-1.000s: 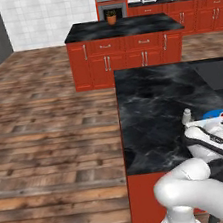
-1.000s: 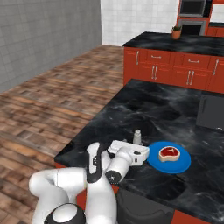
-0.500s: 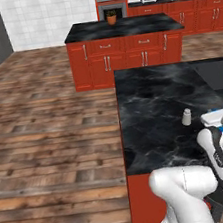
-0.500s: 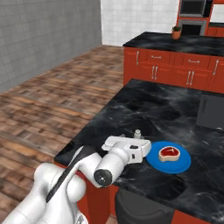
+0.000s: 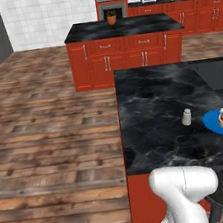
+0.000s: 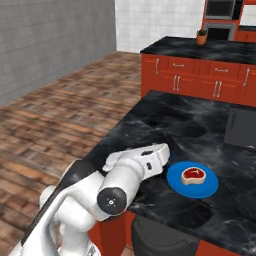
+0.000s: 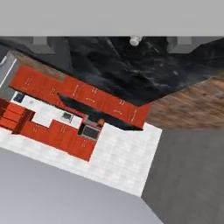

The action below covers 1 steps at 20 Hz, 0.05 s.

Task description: Retrieve the shaker from the cabinet and place it next the steak on a plate on the dining table.

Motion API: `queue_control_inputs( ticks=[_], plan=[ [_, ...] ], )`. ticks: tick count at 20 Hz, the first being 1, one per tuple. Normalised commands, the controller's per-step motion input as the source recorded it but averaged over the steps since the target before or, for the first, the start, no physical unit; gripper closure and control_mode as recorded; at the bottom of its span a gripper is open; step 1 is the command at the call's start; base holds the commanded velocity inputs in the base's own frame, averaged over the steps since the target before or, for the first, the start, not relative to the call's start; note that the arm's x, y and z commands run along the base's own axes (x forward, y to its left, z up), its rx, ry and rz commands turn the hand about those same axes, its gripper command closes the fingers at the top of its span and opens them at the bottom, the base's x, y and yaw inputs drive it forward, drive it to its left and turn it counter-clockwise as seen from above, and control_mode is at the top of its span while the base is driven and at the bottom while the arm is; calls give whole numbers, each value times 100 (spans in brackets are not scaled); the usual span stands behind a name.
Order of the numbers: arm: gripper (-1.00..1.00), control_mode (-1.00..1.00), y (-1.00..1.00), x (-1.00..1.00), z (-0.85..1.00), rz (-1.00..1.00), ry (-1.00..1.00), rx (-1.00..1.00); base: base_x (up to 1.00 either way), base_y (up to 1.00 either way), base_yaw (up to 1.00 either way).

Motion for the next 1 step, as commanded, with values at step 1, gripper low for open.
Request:
queue_control_inputs(
  ticks=[1],
  plan=[
    [-100, -100, -3, -99, 72, 33, 6, -13, 0, 0, 0]
  ],
)
